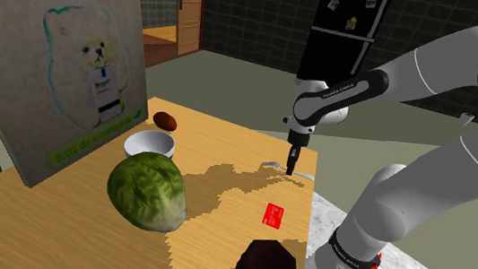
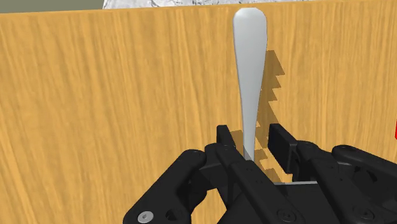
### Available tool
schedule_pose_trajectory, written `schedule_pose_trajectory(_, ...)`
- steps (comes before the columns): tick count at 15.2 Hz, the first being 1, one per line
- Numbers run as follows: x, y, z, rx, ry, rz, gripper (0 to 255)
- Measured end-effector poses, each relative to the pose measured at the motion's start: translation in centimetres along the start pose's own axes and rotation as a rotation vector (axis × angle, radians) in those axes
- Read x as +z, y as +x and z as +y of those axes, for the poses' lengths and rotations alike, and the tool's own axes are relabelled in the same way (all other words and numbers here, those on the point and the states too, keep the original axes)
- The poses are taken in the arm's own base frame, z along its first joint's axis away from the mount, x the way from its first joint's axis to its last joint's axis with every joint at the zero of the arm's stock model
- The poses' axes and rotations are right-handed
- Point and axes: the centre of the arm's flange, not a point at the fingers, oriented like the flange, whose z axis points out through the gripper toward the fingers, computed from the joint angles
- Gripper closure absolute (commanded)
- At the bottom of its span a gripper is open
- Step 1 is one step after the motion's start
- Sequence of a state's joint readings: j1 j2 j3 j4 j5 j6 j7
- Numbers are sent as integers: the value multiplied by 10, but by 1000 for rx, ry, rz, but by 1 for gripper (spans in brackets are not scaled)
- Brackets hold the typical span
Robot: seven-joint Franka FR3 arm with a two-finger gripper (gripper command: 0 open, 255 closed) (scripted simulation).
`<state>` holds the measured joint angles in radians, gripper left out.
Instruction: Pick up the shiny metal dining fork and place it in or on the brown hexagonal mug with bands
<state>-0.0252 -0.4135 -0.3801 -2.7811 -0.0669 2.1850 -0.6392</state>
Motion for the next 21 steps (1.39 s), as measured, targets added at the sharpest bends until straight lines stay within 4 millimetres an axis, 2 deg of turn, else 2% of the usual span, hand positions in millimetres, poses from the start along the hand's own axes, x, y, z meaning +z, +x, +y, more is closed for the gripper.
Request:
schedule_pose_trajectory(9, -3, 0, 0, 0, -1, 1, 255)
schedule_pose_trajectory(21, -61, -6, -13, 0, 0, 0, 255)
